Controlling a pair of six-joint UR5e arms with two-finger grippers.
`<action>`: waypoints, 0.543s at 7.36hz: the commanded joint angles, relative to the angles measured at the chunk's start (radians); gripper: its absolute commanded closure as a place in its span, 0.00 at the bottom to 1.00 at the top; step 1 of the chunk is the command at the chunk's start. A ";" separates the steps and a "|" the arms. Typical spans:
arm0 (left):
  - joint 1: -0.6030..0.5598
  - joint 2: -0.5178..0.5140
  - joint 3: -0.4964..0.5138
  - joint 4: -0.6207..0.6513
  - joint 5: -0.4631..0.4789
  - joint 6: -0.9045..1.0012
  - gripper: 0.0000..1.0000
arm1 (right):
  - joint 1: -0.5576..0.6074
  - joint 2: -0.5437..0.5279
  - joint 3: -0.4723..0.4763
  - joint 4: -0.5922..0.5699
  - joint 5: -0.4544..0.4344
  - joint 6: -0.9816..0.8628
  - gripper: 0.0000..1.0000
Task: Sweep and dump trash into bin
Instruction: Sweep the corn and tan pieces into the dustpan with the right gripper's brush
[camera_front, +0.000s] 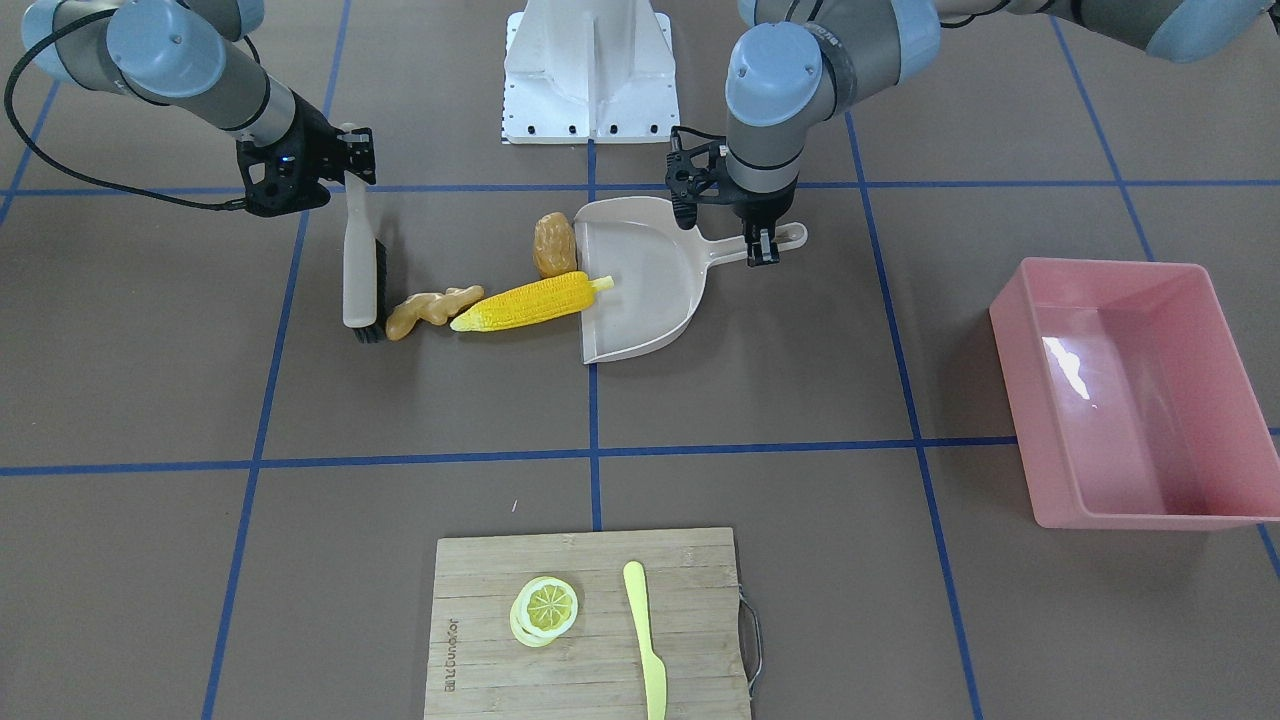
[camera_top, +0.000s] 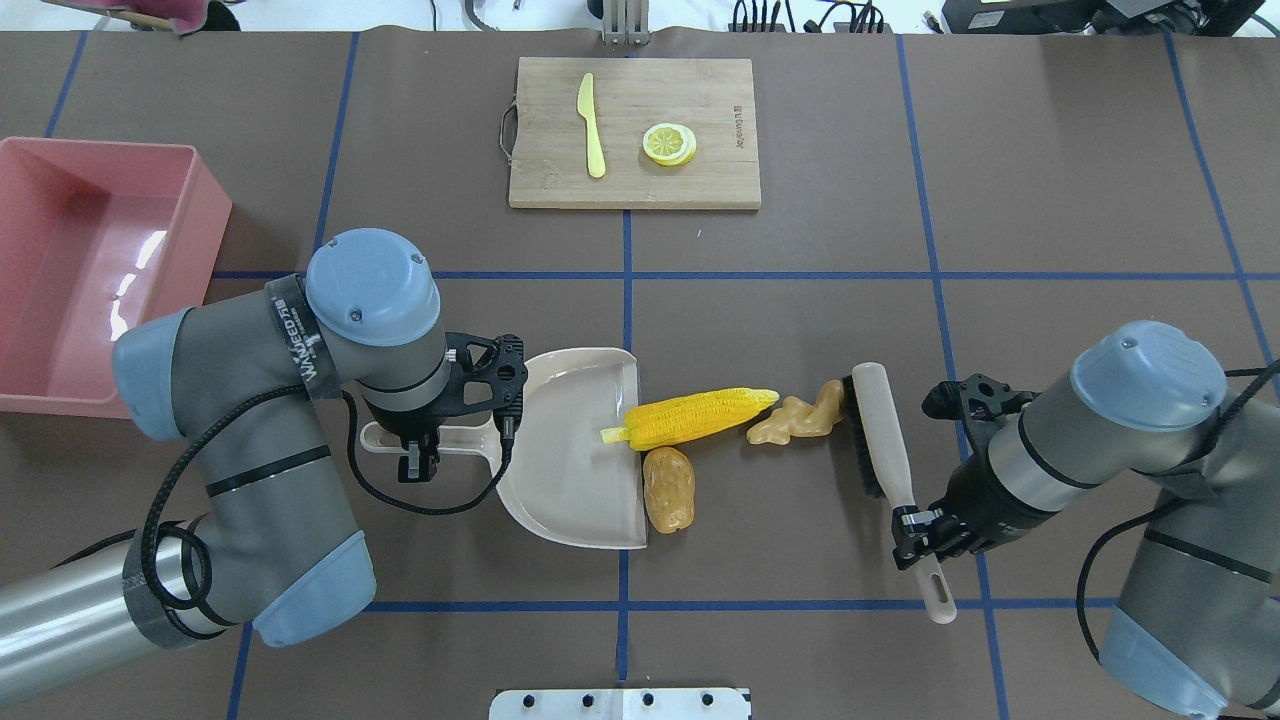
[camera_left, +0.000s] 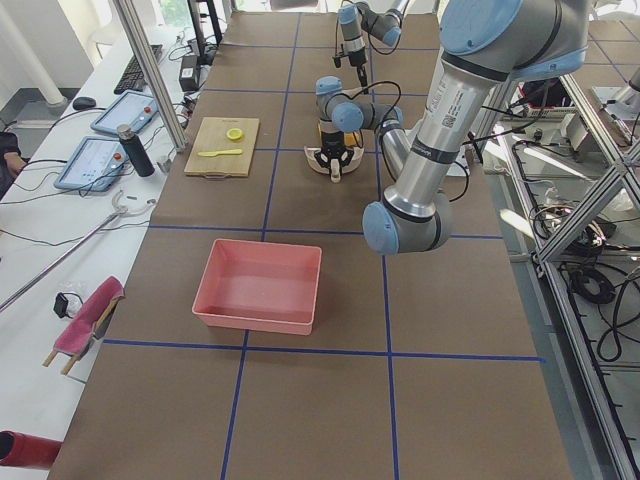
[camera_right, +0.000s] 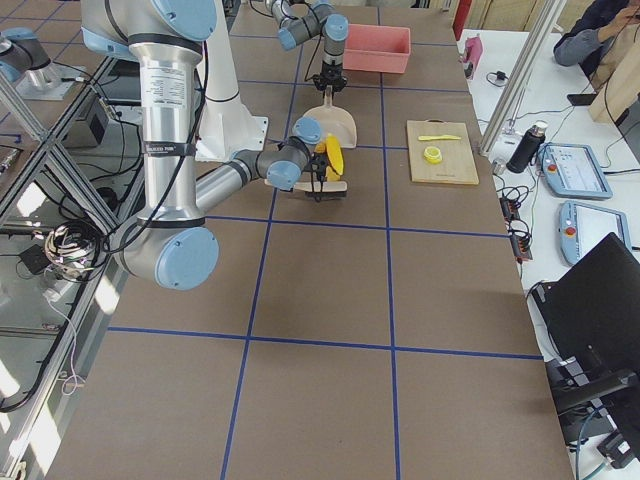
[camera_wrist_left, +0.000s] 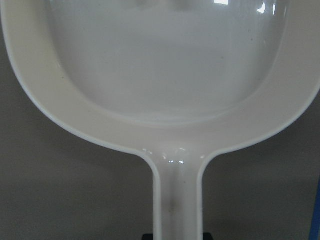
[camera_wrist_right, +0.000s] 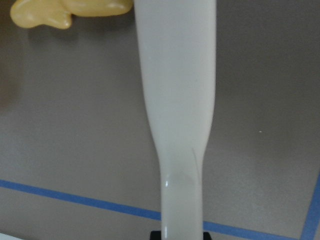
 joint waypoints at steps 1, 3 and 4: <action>0.002 0.000 0.001 -0.002 -0.002 0.000 1.00 | -0.014 0.082 -0.058 -0.007 0.000 0.007 1.00; 0.002 0.003 0.001 -0.002 -0.002 0.002 1.00 | -0.018 0.200 -0.101 -0.067 -0.002 0.010 1.00; 0.002 0.003 0.001 -0.002 -0.002 0.002 1.00 | -0.023 0.270 -0.102 -0.145 -0.003 0.010 1.00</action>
